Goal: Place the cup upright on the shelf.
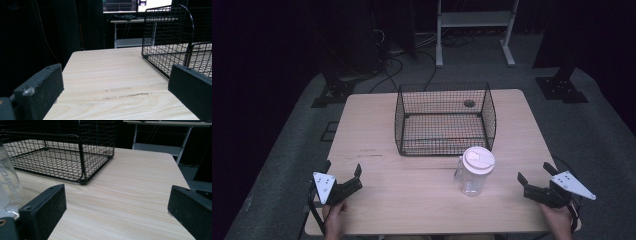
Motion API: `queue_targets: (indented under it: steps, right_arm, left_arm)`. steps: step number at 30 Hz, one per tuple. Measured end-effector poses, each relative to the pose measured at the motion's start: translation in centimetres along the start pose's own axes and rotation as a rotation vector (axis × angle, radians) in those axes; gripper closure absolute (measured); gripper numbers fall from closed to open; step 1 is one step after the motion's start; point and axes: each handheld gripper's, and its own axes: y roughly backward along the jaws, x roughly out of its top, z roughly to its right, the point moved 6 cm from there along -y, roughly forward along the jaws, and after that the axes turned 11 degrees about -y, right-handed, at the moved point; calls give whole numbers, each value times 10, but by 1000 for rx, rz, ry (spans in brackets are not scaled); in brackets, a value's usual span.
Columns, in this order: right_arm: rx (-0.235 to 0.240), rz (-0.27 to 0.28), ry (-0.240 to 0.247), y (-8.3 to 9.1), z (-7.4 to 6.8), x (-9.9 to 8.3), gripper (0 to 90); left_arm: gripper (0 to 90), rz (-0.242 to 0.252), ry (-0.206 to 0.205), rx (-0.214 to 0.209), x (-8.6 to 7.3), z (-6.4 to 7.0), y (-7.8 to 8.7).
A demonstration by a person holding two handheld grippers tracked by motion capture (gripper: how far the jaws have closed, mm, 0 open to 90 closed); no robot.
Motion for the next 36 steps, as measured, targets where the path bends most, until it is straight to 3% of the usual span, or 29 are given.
queue_targets:
  steps: [9, 20, 29, 36]
  right_arm:
    - [6, 2, 24, 0, -9, 1, 12]
    - [51, 19, 63, 2, -27, 5, 12]
    - [103, 43, 89, 11, -45, 9, 12]
    - [184, 66, 108, 20, -69, 17, 12]
  left_arm:
    - [0, 4, 3, -4, 0, 0, 1]
    - [0, 10, 4, -10, 0, 0, 1]
    - [0, 10, 1, -9, 1, 0, 1]
    - [0, 7, 2, -7, 0, 0, 1]
